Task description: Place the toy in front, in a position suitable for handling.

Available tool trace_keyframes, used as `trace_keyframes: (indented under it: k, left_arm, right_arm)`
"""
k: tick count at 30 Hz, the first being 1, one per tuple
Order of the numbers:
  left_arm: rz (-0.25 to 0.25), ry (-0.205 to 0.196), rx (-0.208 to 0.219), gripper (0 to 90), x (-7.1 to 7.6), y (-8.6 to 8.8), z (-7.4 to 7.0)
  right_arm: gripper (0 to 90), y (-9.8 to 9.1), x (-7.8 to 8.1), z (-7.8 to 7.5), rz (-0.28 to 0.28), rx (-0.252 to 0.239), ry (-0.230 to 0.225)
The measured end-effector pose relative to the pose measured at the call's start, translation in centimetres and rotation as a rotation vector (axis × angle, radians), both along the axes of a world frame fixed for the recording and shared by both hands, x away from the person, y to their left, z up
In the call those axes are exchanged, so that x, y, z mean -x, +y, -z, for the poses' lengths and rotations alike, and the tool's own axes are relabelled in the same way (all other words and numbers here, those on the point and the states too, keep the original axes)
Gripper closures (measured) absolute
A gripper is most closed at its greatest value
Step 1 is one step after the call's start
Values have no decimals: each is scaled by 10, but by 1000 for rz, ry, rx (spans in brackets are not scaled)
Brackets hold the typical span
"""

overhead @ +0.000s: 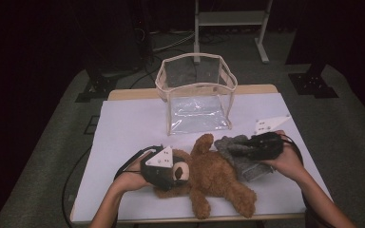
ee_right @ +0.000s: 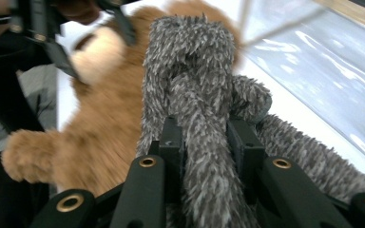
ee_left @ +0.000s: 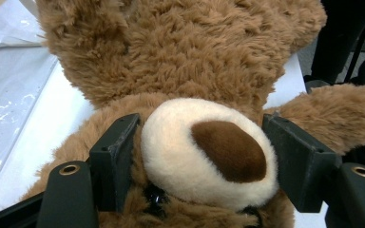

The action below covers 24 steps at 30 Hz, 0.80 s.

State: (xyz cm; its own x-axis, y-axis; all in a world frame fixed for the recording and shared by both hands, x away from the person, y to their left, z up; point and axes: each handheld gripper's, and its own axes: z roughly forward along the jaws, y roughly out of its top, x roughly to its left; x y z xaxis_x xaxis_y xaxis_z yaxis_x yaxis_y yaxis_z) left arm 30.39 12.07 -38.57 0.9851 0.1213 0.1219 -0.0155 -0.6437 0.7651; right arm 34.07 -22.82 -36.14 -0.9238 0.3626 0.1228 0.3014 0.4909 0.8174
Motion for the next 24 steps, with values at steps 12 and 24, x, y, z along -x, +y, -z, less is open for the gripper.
trace_keyframes:
  k: [12, 24]
  left_arm:
    - [-29, -30, 11, 305, -1, 4, -4]
    - [-8, -19, 10, 345, 3, 19, -8]
  right_arm:
    - [707, 60, 3, -3, -124, 45, -24]
    - [713, 14, -1, 12, -16, 6, 28]
